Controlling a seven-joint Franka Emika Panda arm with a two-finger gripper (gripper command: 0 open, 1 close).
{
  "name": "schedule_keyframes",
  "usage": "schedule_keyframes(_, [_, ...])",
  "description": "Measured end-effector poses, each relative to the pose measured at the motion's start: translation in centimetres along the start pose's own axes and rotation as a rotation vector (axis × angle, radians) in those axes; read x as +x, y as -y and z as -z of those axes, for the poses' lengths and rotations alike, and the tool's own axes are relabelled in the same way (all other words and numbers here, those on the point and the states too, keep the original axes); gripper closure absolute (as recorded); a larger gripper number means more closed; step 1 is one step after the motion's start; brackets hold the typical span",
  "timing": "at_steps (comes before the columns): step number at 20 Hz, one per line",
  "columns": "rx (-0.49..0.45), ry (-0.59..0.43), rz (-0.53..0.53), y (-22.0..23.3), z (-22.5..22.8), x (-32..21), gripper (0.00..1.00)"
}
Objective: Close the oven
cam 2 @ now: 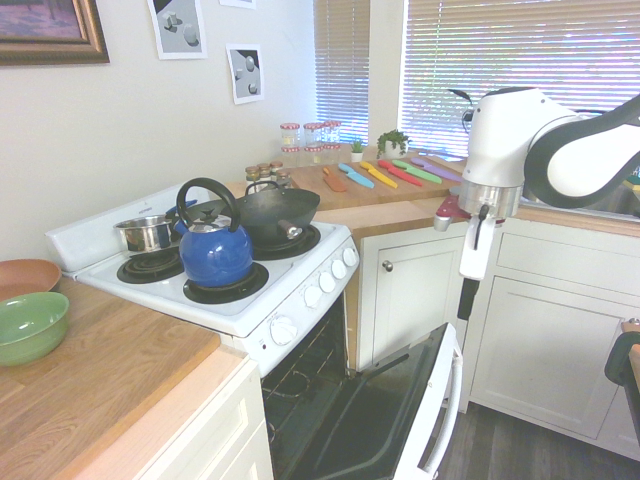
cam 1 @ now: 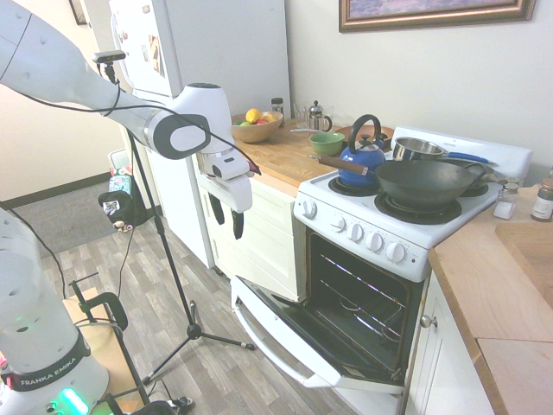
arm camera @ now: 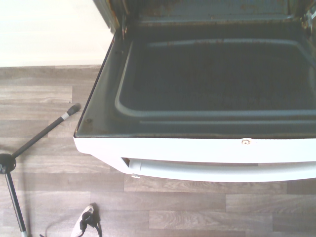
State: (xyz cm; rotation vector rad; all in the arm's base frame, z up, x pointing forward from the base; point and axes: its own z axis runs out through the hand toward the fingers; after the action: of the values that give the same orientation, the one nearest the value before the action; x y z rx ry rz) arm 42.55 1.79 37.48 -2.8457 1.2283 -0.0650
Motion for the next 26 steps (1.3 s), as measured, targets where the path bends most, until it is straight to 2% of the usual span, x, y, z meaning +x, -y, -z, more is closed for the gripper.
schedule_keyframes(4, [-0.033, 0.029, -0.021, -0.2, -2.1, -0.1, 0.00])
schedule_keyframes(10, [-0.113, 0.102, -0.143, -1.1, -15.7, 0.6, 0.00])
schedule_keyframes(13, [-0.105, 0.103, -0.180, -1.8, -21.1, 2.8, 0.00])
schedule_keyframes(16, [-0.084, 0.102, -0.161, -2.1, -25.3, 4.5, 0.00])
schedule_keyframes(20, [-0.099, 0.092, -0.118, -2.9, -28.7, 6.3, 0.00])
schedule_keyframes(26, [-0.157, 0.108, -0.085, -4.1, -30.8, 7.6, 0.00])
